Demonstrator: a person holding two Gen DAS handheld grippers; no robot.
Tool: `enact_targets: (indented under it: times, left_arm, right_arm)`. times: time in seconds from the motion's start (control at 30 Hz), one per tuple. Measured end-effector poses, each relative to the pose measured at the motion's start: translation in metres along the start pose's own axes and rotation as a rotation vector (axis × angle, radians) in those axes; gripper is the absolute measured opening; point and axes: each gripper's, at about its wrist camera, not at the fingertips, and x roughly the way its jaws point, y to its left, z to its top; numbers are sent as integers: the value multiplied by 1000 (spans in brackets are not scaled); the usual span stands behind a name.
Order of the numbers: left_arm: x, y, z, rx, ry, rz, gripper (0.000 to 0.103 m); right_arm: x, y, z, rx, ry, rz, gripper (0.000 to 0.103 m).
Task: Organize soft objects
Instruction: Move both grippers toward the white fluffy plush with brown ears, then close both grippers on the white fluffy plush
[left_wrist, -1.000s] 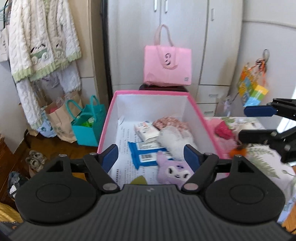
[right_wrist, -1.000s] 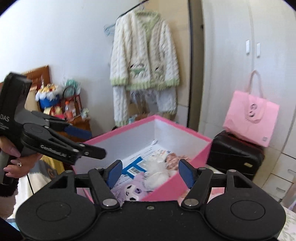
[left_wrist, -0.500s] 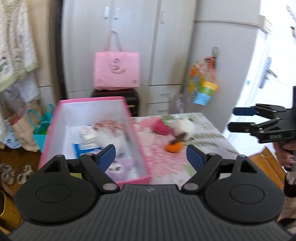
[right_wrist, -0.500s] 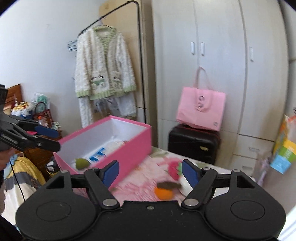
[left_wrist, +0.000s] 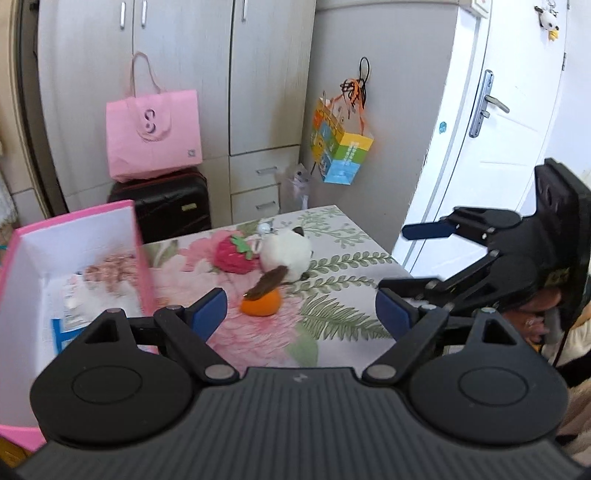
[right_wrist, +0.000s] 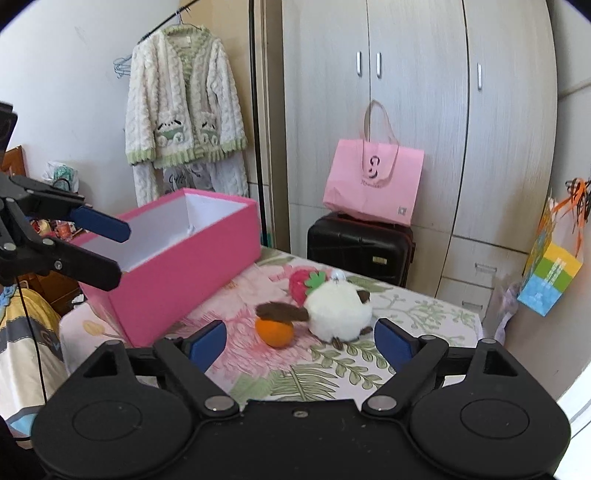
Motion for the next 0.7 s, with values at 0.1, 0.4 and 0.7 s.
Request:
enact_targets:
  times: [0.1, 0.4, 0.7]
  left_arm:
    - [25, 0, 5, -21, 17, 0, 88]
    - [95, 3, 12, -98, -25, 46, 95]
    - [151, 8, 21, -166, -40, 97, 94]
  right_arm:
    - [18, -9, -6, 8, 26, 2, 91]
    - [75, -35, -17, -3, -28, 49, 92]
    - [127, -62, -17, 13, -34, 118, 92]
